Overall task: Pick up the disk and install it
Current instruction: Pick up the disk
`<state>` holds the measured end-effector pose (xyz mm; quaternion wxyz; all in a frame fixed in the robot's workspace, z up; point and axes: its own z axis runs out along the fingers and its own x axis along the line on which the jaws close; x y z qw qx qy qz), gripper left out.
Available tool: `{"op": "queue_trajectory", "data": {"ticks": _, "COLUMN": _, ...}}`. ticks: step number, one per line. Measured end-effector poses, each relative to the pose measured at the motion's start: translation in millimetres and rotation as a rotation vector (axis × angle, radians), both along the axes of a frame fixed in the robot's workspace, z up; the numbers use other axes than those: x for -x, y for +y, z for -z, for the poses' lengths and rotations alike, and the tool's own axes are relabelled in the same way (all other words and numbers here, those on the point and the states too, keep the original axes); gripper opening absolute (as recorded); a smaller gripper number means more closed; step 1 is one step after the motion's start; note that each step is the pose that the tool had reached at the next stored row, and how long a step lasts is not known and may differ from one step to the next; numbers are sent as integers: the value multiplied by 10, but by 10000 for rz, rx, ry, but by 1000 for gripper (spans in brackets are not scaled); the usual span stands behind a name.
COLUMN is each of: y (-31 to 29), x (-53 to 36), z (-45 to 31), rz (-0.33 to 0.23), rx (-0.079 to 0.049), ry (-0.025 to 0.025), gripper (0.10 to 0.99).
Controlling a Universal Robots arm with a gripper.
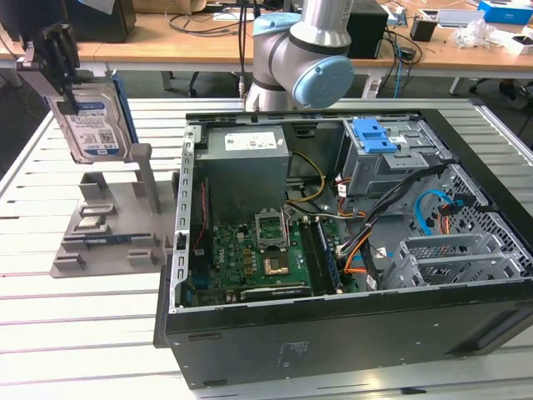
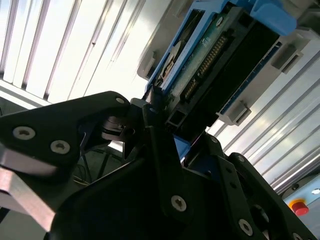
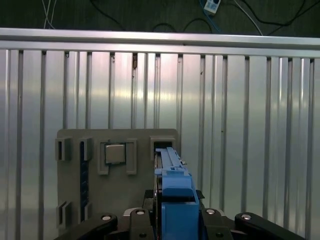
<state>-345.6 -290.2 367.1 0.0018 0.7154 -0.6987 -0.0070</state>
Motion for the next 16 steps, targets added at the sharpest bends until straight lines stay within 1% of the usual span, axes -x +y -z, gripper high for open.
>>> {"op": "queue_trajectory", "data": {"ticks": 5, "y": 1, "x": 0, "z": -56, "rz": 0, "rx": 0, "ry": -1, "gripper": 369}}
{"op": "queue_trajectory", "data": {"ticks": 9, "y": 1, "x": 0, "z": -127, "rz": 0, "rx": 0, "ry": -1, "gripper": 369}}
{"op": "queue_trajectory", "data": {"ticks": 13, "y": 2, "x": 0, "z": -230, "rz": 0, "rx": 0, "ry": -1, "gripper": 369}}
{"op": "queue_trajectory", "data": {"ticks": 14, "y": 3, "x": 0, "z": -277, "rz": 0, "rx": 0, "ry": -1, "gripper": 369}}
{"op": "queue_trajectory", "data": {"ticks": 16, "y": 3, "x": 0, "z": -320, "rz": 0, "rx": 0, "ry": -1, "gripper": 369}}
